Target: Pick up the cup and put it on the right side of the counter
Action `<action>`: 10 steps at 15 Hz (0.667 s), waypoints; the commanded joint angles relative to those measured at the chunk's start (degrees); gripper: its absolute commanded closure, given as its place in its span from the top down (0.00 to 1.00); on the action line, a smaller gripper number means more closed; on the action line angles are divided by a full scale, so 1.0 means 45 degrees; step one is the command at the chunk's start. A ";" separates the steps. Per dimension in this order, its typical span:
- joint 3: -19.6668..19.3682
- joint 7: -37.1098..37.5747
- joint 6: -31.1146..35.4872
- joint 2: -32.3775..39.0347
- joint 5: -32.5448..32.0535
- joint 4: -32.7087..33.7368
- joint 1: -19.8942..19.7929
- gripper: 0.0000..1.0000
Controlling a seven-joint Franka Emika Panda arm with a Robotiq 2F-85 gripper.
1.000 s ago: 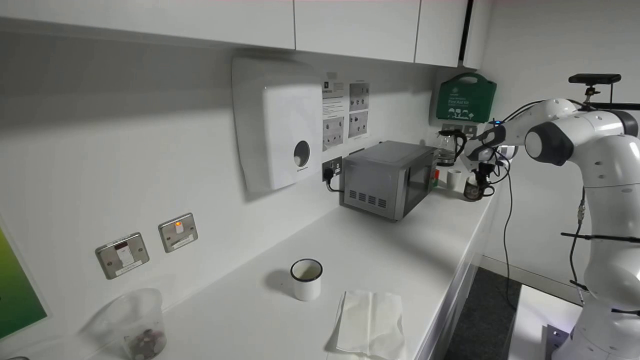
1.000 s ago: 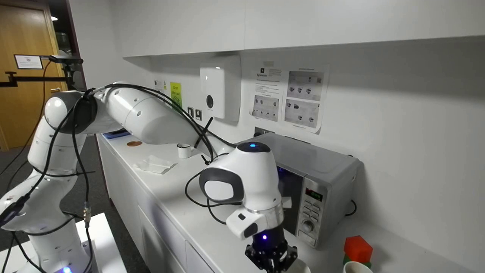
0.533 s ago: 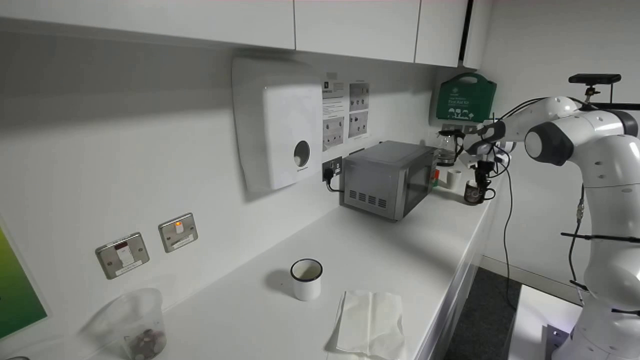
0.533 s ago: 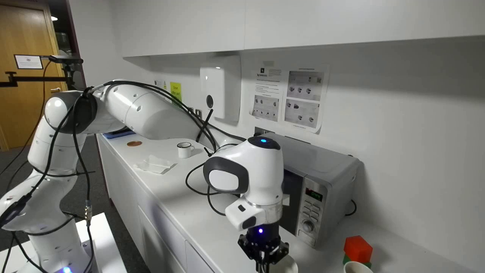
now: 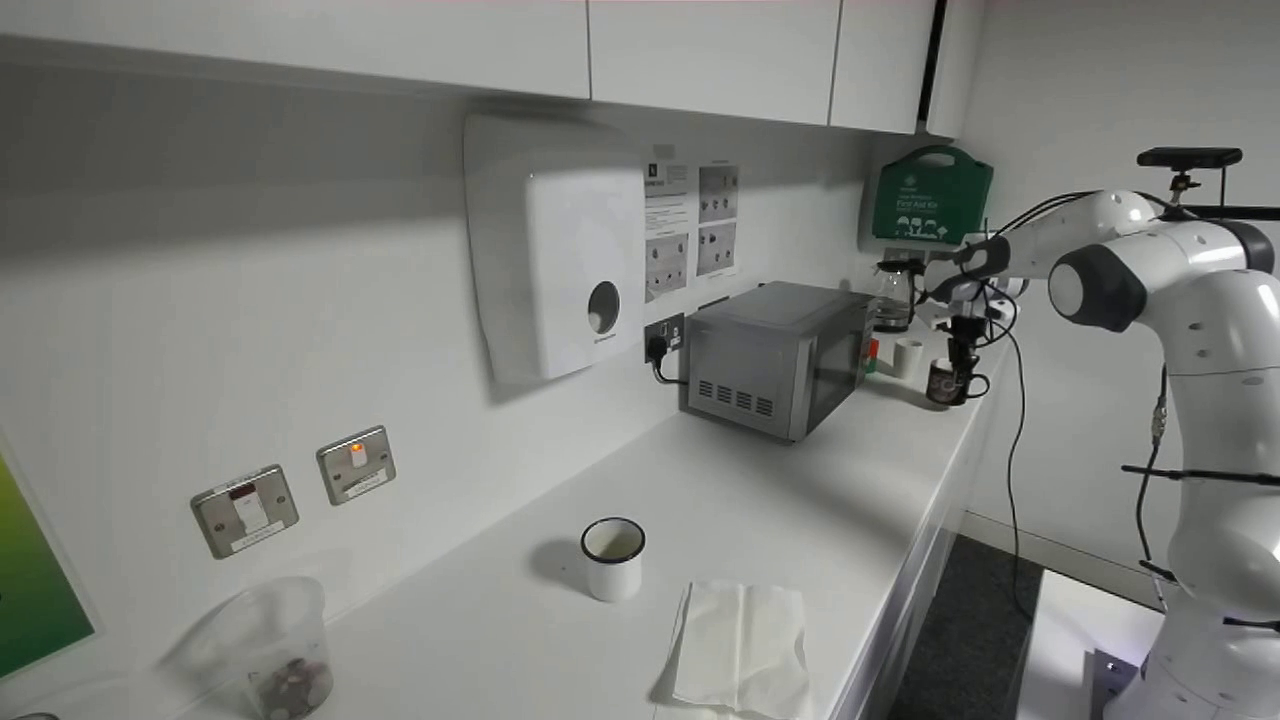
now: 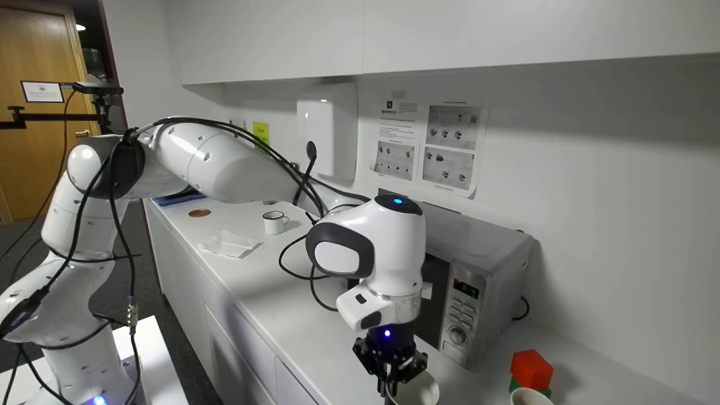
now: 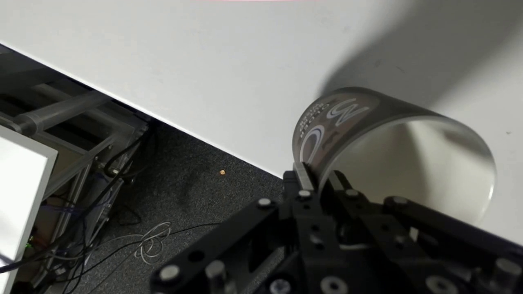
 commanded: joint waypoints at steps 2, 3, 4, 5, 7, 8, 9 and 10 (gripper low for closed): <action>0.0321 0.0275 -0.0672 0.0445 0.0156 0.0869 -0.0381 0.02; 0.0341 0.0254 -0.0691 0.0518 0.0156 0.0893 -0.0391 0.02; 0.0359 0.0242 -0.0698 0.0588 0.0158 0.0897 -0.0399 0.02; 0.0370 0.0247 -0.0703 0.0663 0.0153 0.0918 -0.0406 0.02; 0.0374 0.0262 -0.0729 0.0817 0.0139 0.1007 -0.0424 0.02; 0.0376 0.0267 -0.0715 0.0863 0.0141 0.1024 -0.0435 0.02; 0.0371 0.0279 -0.0704 0.0878 0.0141 0.1068 -0.0450 0.34; 0.0377 0.0275 -0.0705 0.0897 0.0154 0.1098 -0.0473 0.37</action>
